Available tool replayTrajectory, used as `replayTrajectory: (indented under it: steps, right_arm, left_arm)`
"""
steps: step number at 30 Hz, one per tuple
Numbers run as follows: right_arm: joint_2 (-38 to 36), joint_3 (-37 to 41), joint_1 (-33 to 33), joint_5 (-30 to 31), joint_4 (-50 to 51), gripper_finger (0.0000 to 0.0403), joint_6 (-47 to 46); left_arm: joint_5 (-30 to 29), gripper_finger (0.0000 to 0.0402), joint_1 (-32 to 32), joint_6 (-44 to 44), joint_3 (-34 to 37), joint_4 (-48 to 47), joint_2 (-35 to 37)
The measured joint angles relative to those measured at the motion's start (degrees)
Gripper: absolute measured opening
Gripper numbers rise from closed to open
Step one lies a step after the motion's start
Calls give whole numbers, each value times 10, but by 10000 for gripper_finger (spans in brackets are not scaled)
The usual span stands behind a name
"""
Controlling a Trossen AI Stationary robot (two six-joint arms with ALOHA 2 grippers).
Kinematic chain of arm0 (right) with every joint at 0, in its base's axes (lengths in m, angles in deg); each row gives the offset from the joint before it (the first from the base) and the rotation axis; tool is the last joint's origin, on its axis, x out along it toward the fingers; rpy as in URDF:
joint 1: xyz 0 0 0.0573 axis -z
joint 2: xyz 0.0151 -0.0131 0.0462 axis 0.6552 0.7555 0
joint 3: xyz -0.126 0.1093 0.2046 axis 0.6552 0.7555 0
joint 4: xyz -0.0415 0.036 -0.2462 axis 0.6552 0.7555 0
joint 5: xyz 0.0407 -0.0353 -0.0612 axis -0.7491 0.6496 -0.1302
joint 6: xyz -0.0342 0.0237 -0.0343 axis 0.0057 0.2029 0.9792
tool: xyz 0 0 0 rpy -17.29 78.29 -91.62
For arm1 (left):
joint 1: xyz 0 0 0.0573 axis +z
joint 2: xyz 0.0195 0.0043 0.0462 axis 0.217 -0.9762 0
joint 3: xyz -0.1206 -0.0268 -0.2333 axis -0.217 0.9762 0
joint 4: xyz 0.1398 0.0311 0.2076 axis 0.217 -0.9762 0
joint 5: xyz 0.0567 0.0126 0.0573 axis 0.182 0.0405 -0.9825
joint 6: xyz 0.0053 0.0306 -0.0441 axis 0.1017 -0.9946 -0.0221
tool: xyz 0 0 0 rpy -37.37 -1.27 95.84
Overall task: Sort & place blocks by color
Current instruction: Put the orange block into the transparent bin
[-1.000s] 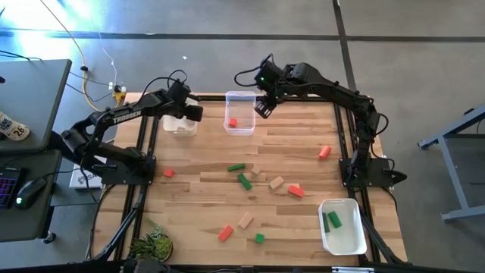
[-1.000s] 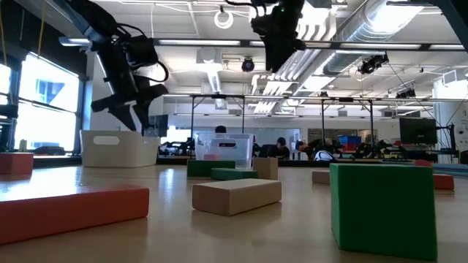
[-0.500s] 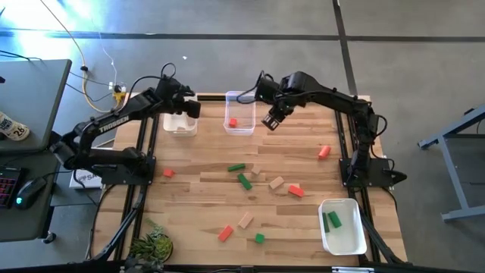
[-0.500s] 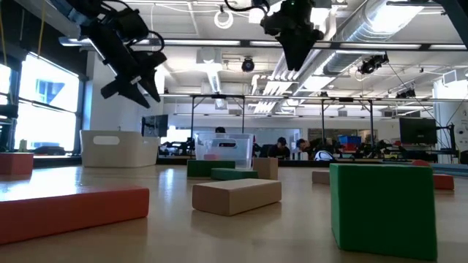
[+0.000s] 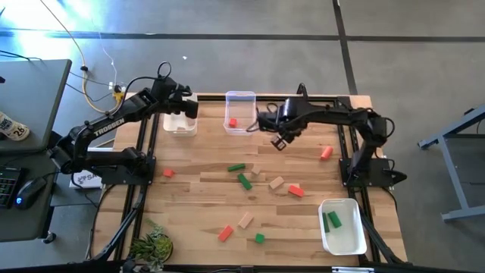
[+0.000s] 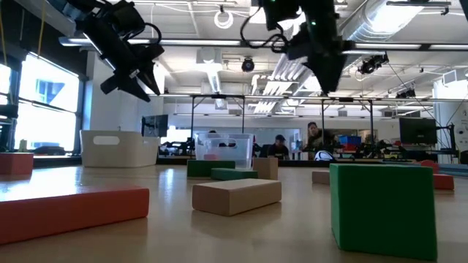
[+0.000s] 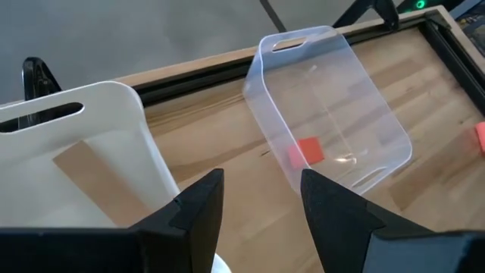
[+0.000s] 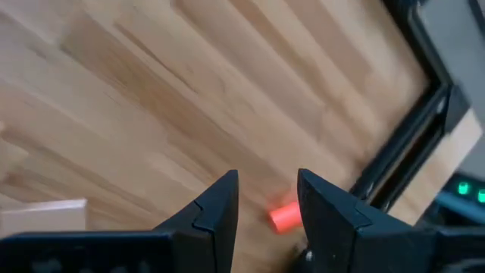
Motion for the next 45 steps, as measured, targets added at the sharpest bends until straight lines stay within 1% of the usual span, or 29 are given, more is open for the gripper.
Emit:
replayTrajectory:
  steps: [6,15,18,22,27,30,37,41,45]
  right_arm:
    - [-77,123,-8,-15,-9,124,-107]
    - [-224,292,-8,-32,-137,124,-285]
    - [-263,341,-8,-33,-158,124,-352]
    - [-299,399,-8,-34,-159,124,-448]
    - [-316,449,-8,-47,-181,124,-546]
    - [-316,468,-8,-59,-195,124,-576]
    - [-316,499,-7,-62,-210,124,-594]
    - [-316,523,-1,-77,-211,124,-618]
    - [-316,536,7,-87,-227,124,-619]
  left_arm:
    - [0,163,-16,-12,0,0,0]
    - [-2,163,-47,-12,0,0,0]
    - [-2,163,-58,-12,0,0,0]
    - [-2,163,-70,-12,0,0,0]
    - [-6,163,-76,-12,0,0,0]
    - [-6,163,-76,-12,0,0,0]
    - [-6,163,-76,-12,0,2,0]
    - [-6,163,-76,-12,0,5,0]
    - [-8,163,-76,-12,0,5,0]
